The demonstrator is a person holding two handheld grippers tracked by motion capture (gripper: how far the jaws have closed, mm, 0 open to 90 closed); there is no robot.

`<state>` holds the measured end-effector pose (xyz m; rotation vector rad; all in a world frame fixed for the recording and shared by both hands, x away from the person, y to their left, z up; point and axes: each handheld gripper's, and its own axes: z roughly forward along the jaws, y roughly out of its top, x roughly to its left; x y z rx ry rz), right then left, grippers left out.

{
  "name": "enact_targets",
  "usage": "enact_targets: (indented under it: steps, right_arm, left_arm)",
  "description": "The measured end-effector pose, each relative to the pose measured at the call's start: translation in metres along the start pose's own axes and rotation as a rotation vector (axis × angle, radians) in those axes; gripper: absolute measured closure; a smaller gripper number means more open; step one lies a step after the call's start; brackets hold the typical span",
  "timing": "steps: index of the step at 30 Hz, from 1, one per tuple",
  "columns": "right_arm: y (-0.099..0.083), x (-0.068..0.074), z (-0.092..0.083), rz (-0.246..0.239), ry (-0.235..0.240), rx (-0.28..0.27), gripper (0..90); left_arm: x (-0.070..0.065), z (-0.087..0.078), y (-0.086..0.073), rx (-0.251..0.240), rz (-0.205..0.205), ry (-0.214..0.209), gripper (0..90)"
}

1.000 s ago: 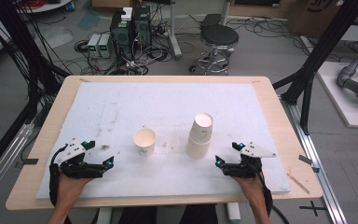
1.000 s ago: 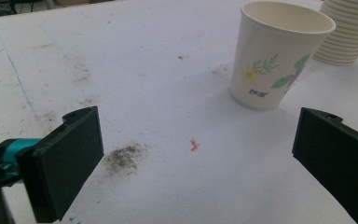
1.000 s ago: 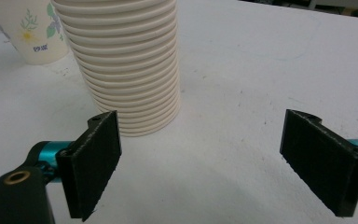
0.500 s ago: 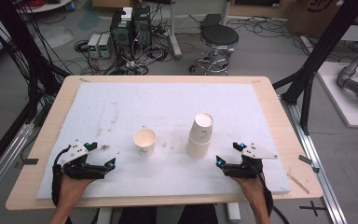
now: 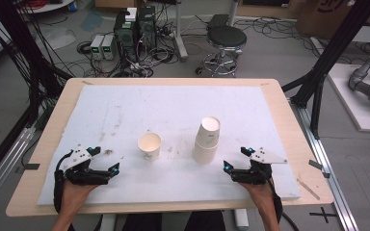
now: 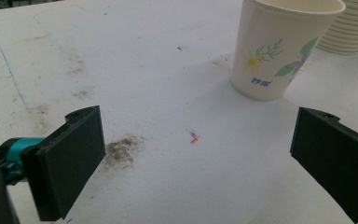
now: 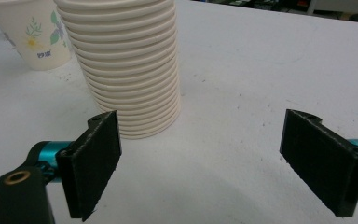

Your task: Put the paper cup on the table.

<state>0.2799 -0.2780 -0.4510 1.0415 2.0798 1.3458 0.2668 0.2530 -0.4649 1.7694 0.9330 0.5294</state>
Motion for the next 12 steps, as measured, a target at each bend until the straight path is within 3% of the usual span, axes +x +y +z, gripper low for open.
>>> enact_targets:
  steps: [12]
  right_arm:
    - [-0.0006, 0.0003, -0.0011, -0.003, 0.001, -0.009, 12.4]
  left_arm:
    - [0.0006, -0.0020, -0.0010, -0.023, -0.008, 0.000, 3.0]
